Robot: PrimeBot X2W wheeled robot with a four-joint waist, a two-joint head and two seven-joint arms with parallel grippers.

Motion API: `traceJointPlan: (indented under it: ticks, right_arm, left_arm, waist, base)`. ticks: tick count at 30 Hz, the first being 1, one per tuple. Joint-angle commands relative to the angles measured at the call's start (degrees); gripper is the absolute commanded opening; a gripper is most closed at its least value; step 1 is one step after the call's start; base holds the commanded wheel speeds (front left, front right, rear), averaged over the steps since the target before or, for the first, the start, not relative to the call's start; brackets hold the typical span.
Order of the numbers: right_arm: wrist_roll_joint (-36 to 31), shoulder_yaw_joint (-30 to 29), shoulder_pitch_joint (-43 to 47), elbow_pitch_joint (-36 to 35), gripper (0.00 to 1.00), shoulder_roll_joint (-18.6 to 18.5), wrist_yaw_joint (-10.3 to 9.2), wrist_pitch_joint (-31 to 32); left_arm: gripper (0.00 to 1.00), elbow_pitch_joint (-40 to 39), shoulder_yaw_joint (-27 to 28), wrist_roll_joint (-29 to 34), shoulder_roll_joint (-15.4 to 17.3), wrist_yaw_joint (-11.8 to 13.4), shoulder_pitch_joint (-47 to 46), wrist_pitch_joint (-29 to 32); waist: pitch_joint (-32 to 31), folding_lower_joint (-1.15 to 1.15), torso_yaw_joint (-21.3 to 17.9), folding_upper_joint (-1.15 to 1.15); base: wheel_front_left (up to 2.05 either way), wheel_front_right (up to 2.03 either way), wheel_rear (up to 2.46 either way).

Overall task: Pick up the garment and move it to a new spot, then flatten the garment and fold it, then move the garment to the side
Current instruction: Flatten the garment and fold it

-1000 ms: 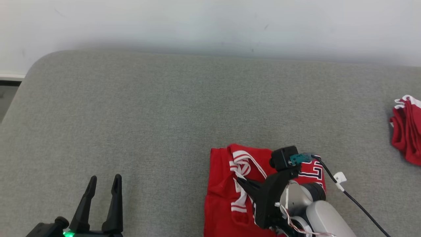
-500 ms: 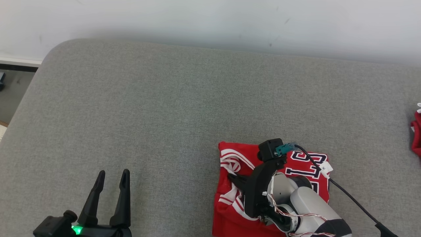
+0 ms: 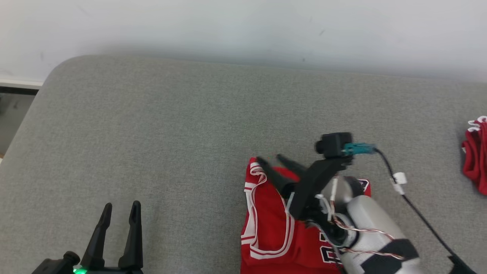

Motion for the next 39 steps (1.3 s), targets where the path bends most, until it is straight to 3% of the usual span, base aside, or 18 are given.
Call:
traceJointPlan:
  ticks: [1, 5, 9, 16, 18, 20, 28, 39]
  right_arm:
    - [-3.12, -2.6, 2.29, -0.92, 1.0, -0.15, 0.04, 0.22]
    - [-14.9, -11.56, 7.84, -6.0, 1.0, -0.26, 0.04, 3.3]
    - [-21.55, -15.9, 15.41, -14.21, 1.0, -0.08, 0.04, 9.08]
    - [-23.22, -12.24, 23.52, -24.81, 1.0, -0.09, 0.03, 15.07]
    - [-24.1, -10.49, 24.13, -25.2, 0.38, -0.11, 0.04, 15.16]
    - [-25.43, -8.33, 23.88, -24.99, 0.0, -0.07, 0.04, 15.26]
    - [-28.82, 1.16, 22.51, -20.83, 0.0, -0.1, 0.04, 18.12]
    - [-21.23, 9.02, 17.66, -18.11, 0.0, -0.09, 0.04, 15.08]
  left_arm:
    - [1.0, -0.43, 0.13, 0.44, 0.13, 0.05, 1.0, -0.17]
    - [1.0, -1.24, 0.5, 0.63, -0.1, 0.05, 1.93, -0.17]
    - [1.0, -1.54, 0.19, 0.59, -0.27, 0.05, 1.16, -0.17]
    - [1.0, -1.04, 0.19, 0.31, -0.47, 0.05, 0.09, -0.17]
    - [1.0, -0.78, -0.1, 0.21, -0.55, 0.05, -0.63, -0.17]
    - [1.0, -0.56, -0.47, 0.04, -0.55, 0.05, -1.19, -0.17]
    - [1.0, 0.48, -1.22, -0.58, -0.32, 0.05, -1.64, -0.17]
    - [1.0, 0.77, -1.69, -0.65, 0.07, 0.05, -1.21, -0.17]
  waist:
    - [-0.49, 0.0, -0.74, 0.0]
    - [-0.45, 0.0, -1.32, 0.0]
    - [0.17, 0.0, -1.38, 0.0]
    - [1.45, 0.0, -1.56, 0.0]
    - [1.73, 0.0, -1.38, 0.0]
    - [1.92, 0.0, -1.1, 0.0]
    - [1.7, 0.0, 0.38, 0.0]
    - [1.06, 0.0, 1.26, 0.0]
  base:
    - [0.0, 0.0, 0.0]
    - [0.0, 0.0, 0.0]
    - [0.0, 0.0, 0.0]
    - [0.0, 0.0, 0.0]
    - [0.0, 0.0, 0.0]
    - [0.0, 0.0, 0.0]
    - [0.0, 0.0, 0.0]
    - [0.0, 0.0, 0.0]
